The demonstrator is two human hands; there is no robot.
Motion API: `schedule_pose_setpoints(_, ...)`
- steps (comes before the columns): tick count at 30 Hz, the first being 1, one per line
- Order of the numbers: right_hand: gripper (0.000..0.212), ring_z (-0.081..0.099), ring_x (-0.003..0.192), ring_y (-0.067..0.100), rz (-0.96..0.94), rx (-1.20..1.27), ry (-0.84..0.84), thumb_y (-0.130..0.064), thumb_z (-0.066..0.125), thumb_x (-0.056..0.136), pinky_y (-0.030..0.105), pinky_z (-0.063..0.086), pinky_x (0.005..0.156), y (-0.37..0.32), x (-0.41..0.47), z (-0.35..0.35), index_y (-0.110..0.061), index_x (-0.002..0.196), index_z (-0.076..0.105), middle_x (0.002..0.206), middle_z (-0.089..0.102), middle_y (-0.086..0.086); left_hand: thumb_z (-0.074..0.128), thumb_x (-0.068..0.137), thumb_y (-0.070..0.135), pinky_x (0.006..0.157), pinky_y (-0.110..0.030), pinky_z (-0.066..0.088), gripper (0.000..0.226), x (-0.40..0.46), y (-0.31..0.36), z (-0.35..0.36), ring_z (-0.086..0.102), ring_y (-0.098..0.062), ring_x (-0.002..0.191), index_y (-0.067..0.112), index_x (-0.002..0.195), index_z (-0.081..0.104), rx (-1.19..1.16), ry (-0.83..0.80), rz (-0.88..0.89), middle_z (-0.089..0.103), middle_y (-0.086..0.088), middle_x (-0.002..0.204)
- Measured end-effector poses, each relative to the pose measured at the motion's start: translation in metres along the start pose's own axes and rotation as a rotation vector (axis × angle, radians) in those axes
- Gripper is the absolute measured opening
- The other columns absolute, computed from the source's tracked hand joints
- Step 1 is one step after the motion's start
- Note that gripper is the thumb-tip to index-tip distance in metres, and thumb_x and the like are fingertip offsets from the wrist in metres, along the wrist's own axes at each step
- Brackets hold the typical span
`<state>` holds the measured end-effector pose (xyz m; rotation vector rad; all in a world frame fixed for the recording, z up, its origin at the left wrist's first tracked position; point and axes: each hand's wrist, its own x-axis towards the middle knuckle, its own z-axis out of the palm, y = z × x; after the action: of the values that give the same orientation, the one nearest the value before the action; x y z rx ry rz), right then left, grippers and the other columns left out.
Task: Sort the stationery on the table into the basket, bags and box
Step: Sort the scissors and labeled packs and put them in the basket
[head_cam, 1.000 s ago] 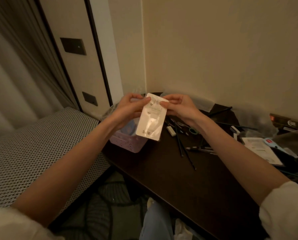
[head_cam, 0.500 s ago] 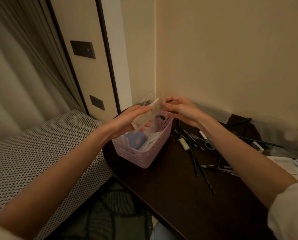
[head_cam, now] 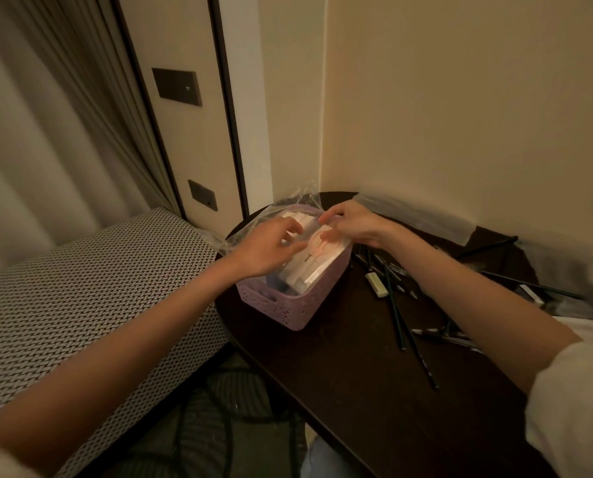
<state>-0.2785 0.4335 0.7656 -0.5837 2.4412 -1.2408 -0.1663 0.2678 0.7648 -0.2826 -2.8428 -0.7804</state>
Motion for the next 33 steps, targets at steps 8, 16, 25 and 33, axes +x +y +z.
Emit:
schedule_pose_setpoints(8,0.037,0.063,0.1,0.026,-0.056,-0.195,-0.069,-0.007,0.079,0.074,0.035,0.051,0.088,-0.001,0.013,0.016,-0.002,0.105,0.059,0.112,0.063,0.02,0.057,0.094,0.014,0.064,-0.002,0.037,0.02,-0.004,-0.003,0.0,0.053,0.01,0.067,0.011,0.106,0.073,0.172,-0.321,0.131,0.063,0.012,0.086)
schedule_pose_setpoints(16,0.031,0.055,0.091,0.006,-0.108,-0.545,-0.288,-0.02,0.078,0.077,0.01,0.04,0.068,-0.003,0.012,0.007,-0.006,0.104,0.069,0.09,0.061,-0.009,0.043,0.084,-0.008,0.085,-0.016,0.046,0.048,0.002,-0.014,0.008,0.06,-0.005,0.101,0.014,0.119,0.068,0.212,-0.591,0.098,0.066,-0.001,0.122)
schedule_pose_setpoints(25,0.027,0.054,0.096,0.008,-0.055,-0.743,-0.403,-0.022,0.076,0.079,0.019,0.043,0.079,-0.008,0.027,0.013,-0.009,0.103,0.073,0.105,0.067,-0.004,0.037,0.087,-0.012,0.106,-0.021,0.033,0.047,0.008,-0.019,0.005,0.043,-0.014,0.133,0.003,0.123,0.064,0.117,-0.822,0.006,0.051,-0.006,0.142)
schedule_pose_setpoints(33,0.019,0.056,0.095,0.013,-0.096,-0.85,-0.388,-0.015,0.072,0.082,0.026,0.045,0.085,0.0,0.035,0.024,-0.008,0.101,0.071,0.113,0.067,0.004,0.04,0.093,-0.003,0.095,-0.027,0.048,0.037,0.015,-0.016,0.008,0.059,-0.019,0.115,0.004,0.122,0.062,-0.101,-0.778,-0.225,0.063,-0.009,0.122)
